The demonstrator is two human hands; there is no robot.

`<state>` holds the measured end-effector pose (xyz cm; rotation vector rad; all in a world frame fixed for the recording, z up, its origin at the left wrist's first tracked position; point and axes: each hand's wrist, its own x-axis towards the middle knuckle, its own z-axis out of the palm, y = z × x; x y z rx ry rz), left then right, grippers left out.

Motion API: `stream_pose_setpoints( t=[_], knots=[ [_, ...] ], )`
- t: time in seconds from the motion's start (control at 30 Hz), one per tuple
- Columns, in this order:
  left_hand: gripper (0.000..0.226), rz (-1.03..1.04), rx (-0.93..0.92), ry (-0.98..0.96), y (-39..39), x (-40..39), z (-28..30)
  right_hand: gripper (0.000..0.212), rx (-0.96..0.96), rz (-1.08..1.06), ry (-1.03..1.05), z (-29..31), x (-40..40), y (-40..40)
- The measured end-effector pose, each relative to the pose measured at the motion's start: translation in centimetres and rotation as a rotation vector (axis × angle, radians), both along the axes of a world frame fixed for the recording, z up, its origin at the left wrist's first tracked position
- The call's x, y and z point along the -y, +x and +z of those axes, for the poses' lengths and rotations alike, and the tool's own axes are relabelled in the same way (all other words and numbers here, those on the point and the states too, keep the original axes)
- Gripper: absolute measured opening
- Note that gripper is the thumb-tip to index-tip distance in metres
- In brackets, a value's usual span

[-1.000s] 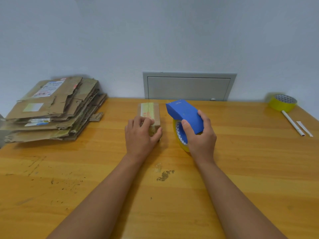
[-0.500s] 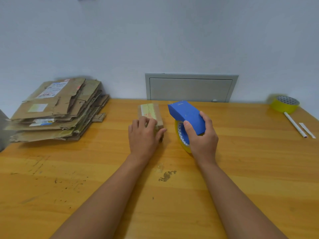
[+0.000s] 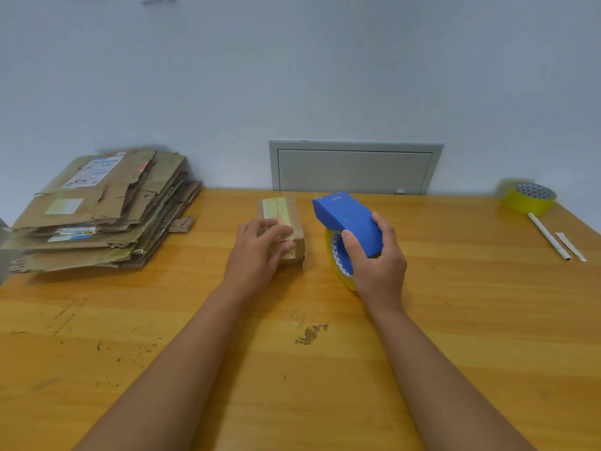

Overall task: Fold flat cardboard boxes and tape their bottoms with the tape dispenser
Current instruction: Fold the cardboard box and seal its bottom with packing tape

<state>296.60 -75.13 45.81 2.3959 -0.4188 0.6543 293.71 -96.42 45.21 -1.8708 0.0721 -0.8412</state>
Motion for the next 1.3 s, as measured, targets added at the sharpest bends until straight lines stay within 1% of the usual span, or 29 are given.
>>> stream_pose_setpoints(
  t=[0.13,0.23,0.37,0.43,0.63,0.73,0.87,1.07,1.17,1.3],
  knots=[
    [0.030,0.119,0.089,0.079,-0.5,1.0,0.1,0.066,0.005,-0.001,0.004,0.0,0.0,0.1],
    [0.031,0.180,0.123,0.059,-0.8,2.0,-0.1,0.066,0.008,-0.004,0.004,0.0,0.1,0.0],
    [0.033,0.037,0.065,0.054,-0.6,1.1,-0.8,0.066,0.007,-0.001,-0.002,0.0,0.1,0.0],
    [0.034,0.003,0.043,0.037,-0.6,0.7,-0.5,0.067,0.007,-0.001,-0.001,0.0,0.0,0.1],
    [0.036,0.081,0.114,0.074,-0.7,1.9,-0.1,0.065,0.011,0.004,0.008,0.0,0.1,-0.1],
    [0.037,0.072,0.087,0.053,-0.6,1.5,-0.3,0.066,0.009,0.004,0.012,-0.1,0.1,-0.1],
    [0.032,0.069,0.104,0.071,-0.5,1.3,0.5,0.067,0.011,0.006,0.011,-0.2,0.2,0.1],
    [0.021,0.148,0.129,0.060,-0.8,2.6,0.6,0.065,0.022,0.006,0.018,-0.2,0.1,0.0],
    [0.019,0.129,0.144,0.028,-0.9,2.4,0.2,0.065,0.020,0.005,0.022,-0.2,0.1,-0.1],
    [0.025,0.088,0.137,0.043,-1.0,2.3,0.3,0.065,0.019,-0.002,0.018,-0.1,0.1,-0.1]
  ],
)
